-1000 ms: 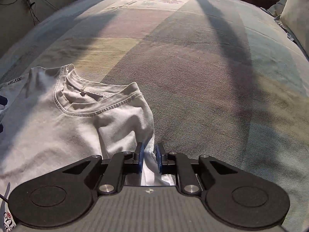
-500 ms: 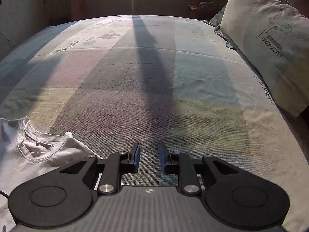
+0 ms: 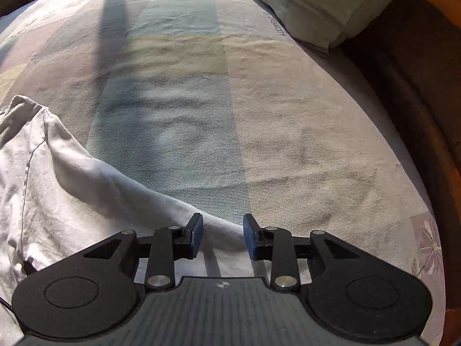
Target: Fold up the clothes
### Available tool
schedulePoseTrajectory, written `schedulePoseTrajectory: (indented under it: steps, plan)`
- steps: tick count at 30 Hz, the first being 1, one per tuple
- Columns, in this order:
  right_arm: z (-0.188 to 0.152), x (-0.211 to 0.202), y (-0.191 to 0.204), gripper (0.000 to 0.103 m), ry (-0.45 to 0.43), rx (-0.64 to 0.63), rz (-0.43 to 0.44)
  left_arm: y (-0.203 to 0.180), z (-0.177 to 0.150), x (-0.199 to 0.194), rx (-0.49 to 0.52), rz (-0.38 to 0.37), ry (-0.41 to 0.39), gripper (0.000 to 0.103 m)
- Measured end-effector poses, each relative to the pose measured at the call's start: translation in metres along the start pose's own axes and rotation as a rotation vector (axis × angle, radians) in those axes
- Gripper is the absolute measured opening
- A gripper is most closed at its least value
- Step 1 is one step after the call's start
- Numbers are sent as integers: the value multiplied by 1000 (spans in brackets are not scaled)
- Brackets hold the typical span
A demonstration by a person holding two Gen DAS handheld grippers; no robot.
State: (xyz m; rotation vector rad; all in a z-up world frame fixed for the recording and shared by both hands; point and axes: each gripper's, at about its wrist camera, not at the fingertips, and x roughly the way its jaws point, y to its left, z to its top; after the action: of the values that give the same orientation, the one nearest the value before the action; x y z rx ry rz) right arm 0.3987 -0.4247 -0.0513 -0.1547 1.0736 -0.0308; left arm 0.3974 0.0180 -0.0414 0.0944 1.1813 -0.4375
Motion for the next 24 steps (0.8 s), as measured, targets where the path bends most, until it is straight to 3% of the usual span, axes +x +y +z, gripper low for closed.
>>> schedulePoseTrajectory:
  steps: [6, 10, 19, 24]
  plan:
    - [-6, -2, -35, 40, -21, 127, -7, -25, 16, 14, 57, -32, 11, 101]
    - [-4, 5, -47, 40, -36, 126, -18, -38, 21, 22, 96, -47, 25, 101]
    - [-21, 19, -63, 53, 43, -56, 31, -49, 20, 31, 144, -56, 52, 101]
    - [-28, 13, -61, 53, 97, -147, 61, -50, 23, 35, 132, -58, 54, 101]
